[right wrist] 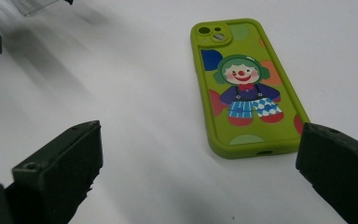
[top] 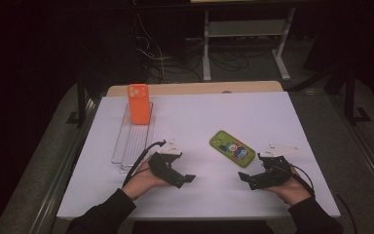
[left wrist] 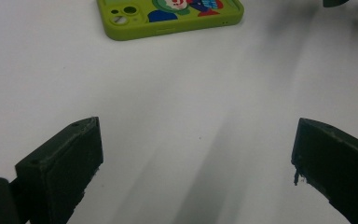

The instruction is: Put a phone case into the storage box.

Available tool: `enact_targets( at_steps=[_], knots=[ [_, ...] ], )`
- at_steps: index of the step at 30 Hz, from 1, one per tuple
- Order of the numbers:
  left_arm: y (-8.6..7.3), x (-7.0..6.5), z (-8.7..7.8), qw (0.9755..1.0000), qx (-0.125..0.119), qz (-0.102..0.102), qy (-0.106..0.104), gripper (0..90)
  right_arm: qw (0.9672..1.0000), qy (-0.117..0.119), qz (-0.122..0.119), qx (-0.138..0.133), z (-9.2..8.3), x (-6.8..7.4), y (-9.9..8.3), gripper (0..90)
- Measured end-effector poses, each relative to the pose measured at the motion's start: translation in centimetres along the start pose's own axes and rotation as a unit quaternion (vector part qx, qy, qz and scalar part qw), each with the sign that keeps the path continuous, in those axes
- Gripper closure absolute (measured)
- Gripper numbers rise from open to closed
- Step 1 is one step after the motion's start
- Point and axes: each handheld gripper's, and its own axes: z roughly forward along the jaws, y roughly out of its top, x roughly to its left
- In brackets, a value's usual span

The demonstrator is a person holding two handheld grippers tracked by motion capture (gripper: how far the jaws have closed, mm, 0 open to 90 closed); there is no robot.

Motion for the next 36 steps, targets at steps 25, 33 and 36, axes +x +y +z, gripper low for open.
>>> enact_targets(
  at_steps=[25,33,36],
  knots=[
    [0.1,-0.1,-0.1,1.0000,-0.007,-0.004,-0.002,1.5,0.9994,0.001,-0.031,0.014,1.3,-1.5,6.6,0.6],
    [0.1,0.0,-0.2,0.9999,-0.004,0.007,0.008,1.5,0.9992,-0.001,-0.031,0.024,3.3,-2.1,7.7,0.6],
    [0.1,0.0,-0.2,0.9999,-0.003,0.006,0.008,1.5,0.9988,-0.004,-0.032,0.038,4.2,-2.5,7.6,0.6]
  ],
)
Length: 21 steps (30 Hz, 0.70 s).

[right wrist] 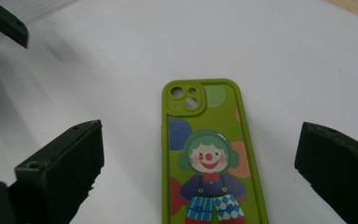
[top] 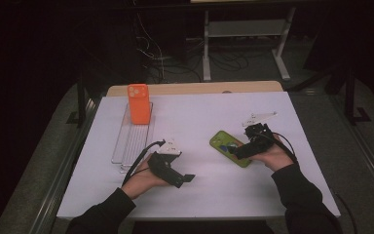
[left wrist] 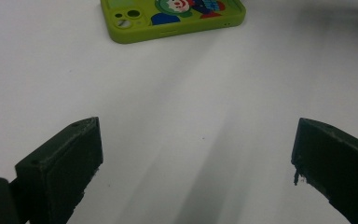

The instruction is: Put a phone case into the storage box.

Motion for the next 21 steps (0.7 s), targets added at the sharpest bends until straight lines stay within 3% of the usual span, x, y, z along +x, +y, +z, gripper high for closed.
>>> enact_targets(
  at_steps=[12,21],
  knots=[
    [-0.1,0.1,0.0,0.9999,0.004,-0.013,-0.002,1.5,0.9985,-0.009,-0.010,0.054,3.1,-0.8,-0.8,0.9],
    [-0.1,0.1,0.0,0.9999,0.006,-0.015,-0.003,1.5,0.9966,-0.004,-0.012,0.081,4.1,-1.2,-1.9,2.9]
  ],
)
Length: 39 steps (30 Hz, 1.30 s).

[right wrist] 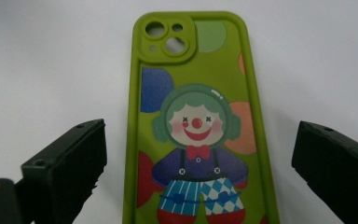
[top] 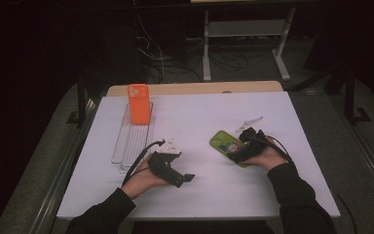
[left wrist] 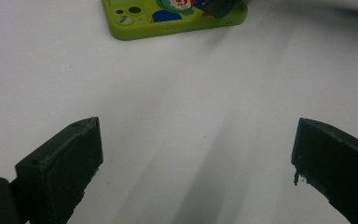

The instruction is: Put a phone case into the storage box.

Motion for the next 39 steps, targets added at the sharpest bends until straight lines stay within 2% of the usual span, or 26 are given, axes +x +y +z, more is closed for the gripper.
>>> enact_targets(
  at_steps=[13,17,23,27,33,38,39],
  knots=[
    [0.0,0.1,0.0,1.0000,0.000,0.001,0.000,1.5,0.9993,0.007,-0.011,0.036,0.9,-0.1,-0.7,10.1],
    [0.0,0.1,0.0,1.0000,-0.001,0.001,-0.002,1.5,0.9993,0.009,-0.015,0.035,0.8,-0.1,-0.8,12.3],
    [0.5,0.1,-0.1,0.9998,0.008,0.020,0.004,1.5,0.9992,0.011,-0.015,0.036,0.7,-0.1,-0.8,15.0],
    [1.1,0.3,-0.2,0.9996,0.010,0.027,0.002,1.5,0.9987,0.024,-0.021,0.040,0.5,-0.4,-0.7,15.1],
    [2.7,0.7,-0.4,0.9991,0.004,0.041,0.004,1.5,0.9983,0.044,-0.033,0.022,-0.5,-0.7,0.3,15.1],
    [4.5,1.3,-0.5,0.9986,0.004,0.053,-0.002,1.5,0.9966,0.062,-0.053,0.013,-1.2,-0.7,1.3,15.2],
    [4.9,1.5,-0.5,0.9984,0.002,0.056,-0.003,1.5,0.9958,0.064,-0.064,0.011,-1.3,-0.7,1.5,15.1]
  ],
)
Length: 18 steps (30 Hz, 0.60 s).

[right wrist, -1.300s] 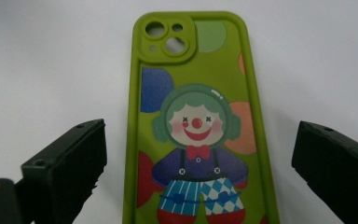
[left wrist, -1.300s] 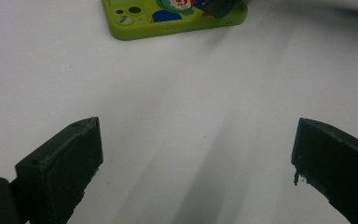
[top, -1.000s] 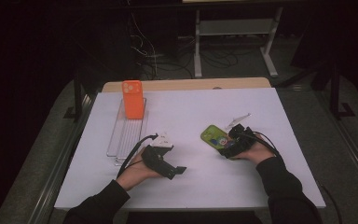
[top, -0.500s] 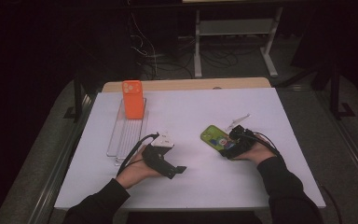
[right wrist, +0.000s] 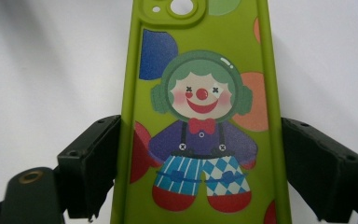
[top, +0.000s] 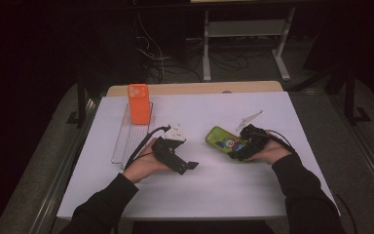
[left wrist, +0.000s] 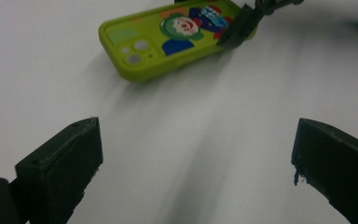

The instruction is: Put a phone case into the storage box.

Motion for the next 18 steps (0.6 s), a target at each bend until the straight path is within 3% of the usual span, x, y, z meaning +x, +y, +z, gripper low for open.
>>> enact_targets(
  at_steps=[5,8,15,18],
  knots=[
    [1.6,0.7,-0.1,0.9998,-0.011,0.011,-0.009,1.5,0.9998,0.016,-0.015,-0.003,-0.4,0.1,0.7,15.2],
    [2.5,0.9,-0.1,0.9993,-0.017,0.019,-0.025,1.5,0.9987,0.023,-0.045,0.002,-0.5,0.2,1.0,15.2],
    [3.3,0.6,-0.3,0.9970,-0.024,0.055,-0.049,1.5,0.9932,0.057,-0.101,0.007,-0.6,1.5,1.5,15.2],
    [3.1,0.3,-0.2,0.9948,-0.016,0.076,-0.066,1.6,0.9899,0.075,-0.120,0.011,-0.5,2.4,1.7,15.2]
  ],
)
